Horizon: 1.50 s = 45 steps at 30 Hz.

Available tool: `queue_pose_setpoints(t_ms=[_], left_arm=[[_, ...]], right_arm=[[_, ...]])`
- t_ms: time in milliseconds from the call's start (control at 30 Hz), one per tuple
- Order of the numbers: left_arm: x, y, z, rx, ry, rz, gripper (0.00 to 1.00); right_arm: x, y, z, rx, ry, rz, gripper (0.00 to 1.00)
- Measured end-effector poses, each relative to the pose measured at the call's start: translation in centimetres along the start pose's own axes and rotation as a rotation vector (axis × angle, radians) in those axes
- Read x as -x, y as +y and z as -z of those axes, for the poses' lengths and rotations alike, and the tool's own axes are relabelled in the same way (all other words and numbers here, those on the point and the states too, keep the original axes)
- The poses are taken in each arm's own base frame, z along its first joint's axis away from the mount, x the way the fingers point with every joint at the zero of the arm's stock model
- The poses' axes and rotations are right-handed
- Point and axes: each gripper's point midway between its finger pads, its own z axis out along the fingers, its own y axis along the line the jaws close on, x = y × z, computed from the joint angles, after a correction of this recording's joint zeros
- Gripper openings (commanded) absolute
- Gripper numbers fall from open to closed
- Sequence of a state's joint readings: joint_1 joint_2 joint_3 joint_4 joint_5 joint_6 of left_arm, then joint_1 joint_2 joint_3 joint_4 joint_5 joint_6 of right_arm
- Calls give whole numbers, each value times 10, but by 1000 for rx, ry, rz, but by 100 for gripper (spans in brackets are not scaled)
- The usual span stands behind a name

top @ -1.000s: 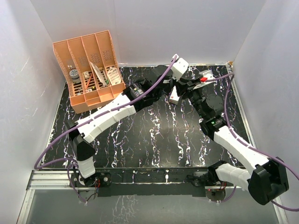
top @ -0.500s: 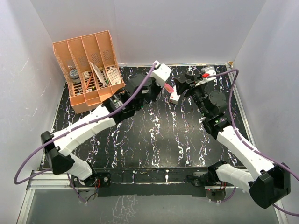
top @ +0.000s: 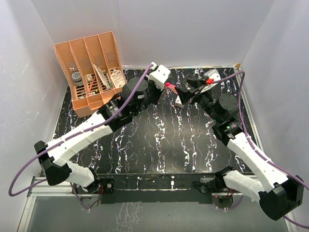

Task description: Put the keys on the keyring

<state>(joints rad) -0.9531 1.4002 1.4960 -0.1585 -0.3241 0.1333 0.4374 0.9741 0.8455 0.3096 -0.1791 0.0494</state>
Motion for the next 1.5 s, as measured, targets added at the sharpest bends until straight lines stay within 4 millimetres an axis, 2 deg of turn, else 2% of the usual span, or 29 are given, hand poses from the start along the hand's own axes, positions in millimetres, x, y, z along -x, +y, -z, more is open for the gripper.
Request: queue_pose_setpoints(t_ms=[233, 500, 833, 1033, 1233, 1500], left_arm=[[-12, -4, -4, -47, 48, -12, 0], [-25, -7, -8, -108, 96, -10, 0], [-37, 13, -12, -174, 131, 70, 0], [-43, 3, -9, -245, 158, 88, 0], [-42, -7, -8, -304, 166, 100, 0], [-44, -18, -13, -359, 180, 109, 0]], right_arm=[[-6, 15, 2, 97, 24, 32, 61], [-12, 21, 4, 138, 47, 66, 58], [-19, 24, 6, 166, 71, 99, 51], [-22, 27, 4, 188, 79, 93, 48], [-35, 30, -4, 213, 114, 65, 46], [-44, 34, -7, 235, 134, 40, 44]])
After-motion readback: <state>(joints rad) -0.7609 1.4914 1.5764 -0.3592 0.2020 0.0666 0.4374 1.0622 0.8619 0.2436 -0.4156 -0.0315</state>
